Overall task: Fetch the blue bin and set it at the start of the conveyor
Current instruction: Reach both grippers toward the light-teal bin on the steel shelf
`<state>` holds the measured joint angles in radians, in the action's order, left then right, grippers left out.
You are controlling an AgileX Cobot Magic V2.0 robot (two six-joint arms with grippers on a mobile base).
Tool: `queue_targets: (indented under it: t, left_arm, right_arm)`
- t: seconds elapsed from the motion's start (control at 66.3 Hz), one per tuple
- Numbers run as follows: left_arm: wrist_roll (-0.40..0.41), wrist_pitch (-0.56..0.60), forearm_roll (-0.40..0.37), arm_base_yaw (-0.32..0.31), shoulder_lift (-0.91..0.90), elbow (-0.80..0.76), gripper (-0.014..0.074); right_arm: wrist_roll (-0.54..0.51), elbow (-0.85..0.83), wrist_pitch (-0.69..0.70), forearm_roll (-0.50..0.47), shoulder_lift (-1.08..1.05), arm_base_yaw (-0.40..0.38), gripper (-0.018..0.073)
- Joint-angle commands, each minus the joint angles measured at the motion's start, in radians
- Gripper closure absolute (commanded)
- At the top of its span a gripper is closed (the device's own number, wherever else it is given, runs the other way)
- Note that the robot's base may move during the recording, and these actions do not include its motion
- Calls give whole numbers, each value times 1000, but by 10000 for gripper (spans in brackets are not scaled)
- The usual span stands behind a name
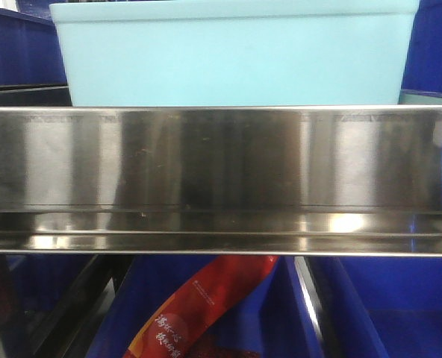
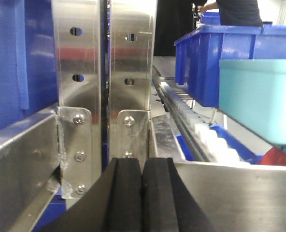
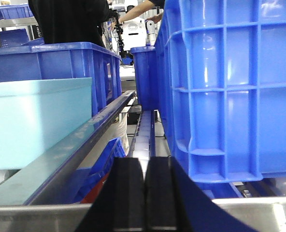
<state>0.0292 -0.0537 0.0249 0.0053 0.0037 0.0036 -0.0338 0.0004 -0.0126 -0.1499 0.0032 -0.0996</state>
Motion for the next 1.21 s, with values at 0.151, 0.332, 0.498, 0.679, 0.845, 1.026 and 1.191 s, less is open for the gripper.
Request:
queue_targets:
  t: [0.151, 0.332, 0.498, 0.679, 0.845, 1.026, 1.191]
  left_arm:
    - [-1, 19, 16, 0, -4, -4, 707]
    - [-1, 19, 16, 0, -4, -4, 707]
    - [-1, 19, 16, 0, -4, -4, 707]
    - [-1, 28, 7, 0, -4, -4, 707]
    - [-1, 102, 6, 0, -4, -4, 707]
    - [-1, 192, 6, 0, -4, -5, 707]
    - [-1, -49, 11, 0, 4, -202, 707]
  right_arm:
    - [-5, 0, 22, -2, -3, 2, 721]
    - [-5, 0, 22, -2, -3, 2, 721]
    - [-5, 0, 22, -2, -3, 2, 721]
    - [-5, 0, 63, -2, -3, 2, 721]
    - [-5, 0, 90, -2, -3, 2, 721]
    - [-5, -23, 120, -11, -3, 2, 721]
    - [-5, -257, -170, -11, 0, 2, 660]
